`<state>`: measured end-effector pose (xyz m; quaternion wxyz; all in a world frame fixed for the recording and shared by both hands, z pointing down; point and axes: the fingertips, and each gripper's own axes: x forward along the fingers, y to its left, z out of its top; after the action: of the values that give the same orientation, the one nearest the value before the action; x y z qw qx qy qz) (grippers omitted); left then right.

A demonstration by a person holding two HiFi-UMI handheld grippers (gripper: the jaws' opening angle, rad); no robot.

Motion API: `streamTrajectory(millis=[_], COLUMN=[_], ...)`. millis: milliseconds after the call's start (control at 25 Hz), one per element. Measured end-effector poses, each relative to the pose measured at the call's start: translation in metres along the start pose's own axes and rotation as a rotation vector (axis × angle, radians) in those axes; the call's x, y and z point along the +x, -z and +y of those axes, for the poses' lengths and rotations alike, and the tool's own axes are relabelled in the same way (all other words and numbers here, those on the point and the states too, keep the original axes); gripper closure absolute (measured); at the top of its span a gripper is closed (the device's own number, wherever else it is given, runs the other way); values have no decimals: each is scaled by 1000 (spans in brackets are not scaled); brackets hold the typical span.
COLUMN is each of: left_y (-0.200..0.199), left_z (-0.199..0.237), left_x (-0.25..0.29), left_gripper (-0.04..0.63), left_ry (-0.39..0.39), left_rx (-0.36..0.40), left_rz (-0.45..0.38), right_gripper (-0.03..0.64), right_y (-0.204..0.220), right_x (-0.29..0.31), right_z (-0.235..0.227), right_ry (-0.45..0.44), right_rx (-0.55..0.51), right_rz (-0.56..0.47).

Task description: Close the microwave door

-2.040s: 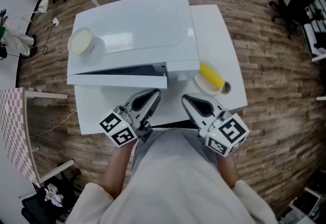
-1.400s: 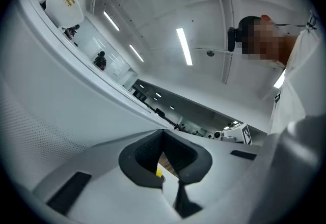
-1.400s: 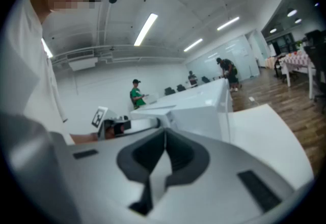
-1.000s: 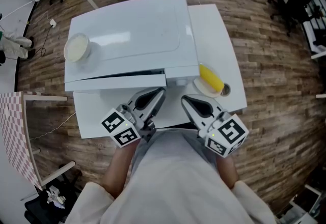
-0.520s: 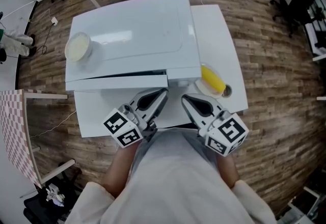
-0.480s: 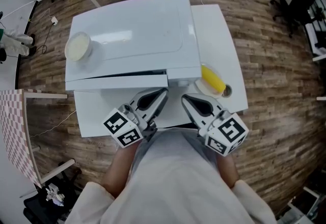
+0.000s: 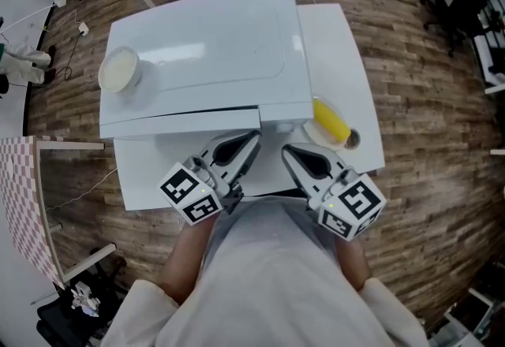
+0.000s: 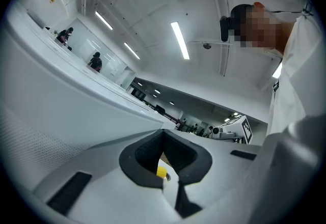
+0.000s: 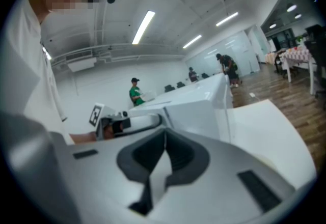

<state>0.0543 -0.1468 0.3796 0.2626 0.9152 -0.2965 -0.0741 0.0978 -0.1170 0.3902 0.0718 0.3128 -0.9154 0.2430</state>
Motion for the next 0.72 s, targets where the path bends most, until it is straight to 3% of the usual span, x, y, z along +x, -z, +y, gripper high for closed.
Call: streamTrajectory(millis=[360, 560, 720], left_y=[-1, 1, -2], left_z=[7, 0, 1], left_x=[7, 19, 16], left_gripper=[578, 578, 578], left_ry=[-17, 42, 50], left_rx=[-12, 22, -72], left_rz=[-5, 32, -18], right_gripper=[594, 594, 594], right_y=[1, 4, 5], right_x=[3, -1, -6], right_z=[7, 8, 7], right_ry=[-19, -18, -3], right_rx=[-8, -11, -5], right_rz=[-1, 4, -4])
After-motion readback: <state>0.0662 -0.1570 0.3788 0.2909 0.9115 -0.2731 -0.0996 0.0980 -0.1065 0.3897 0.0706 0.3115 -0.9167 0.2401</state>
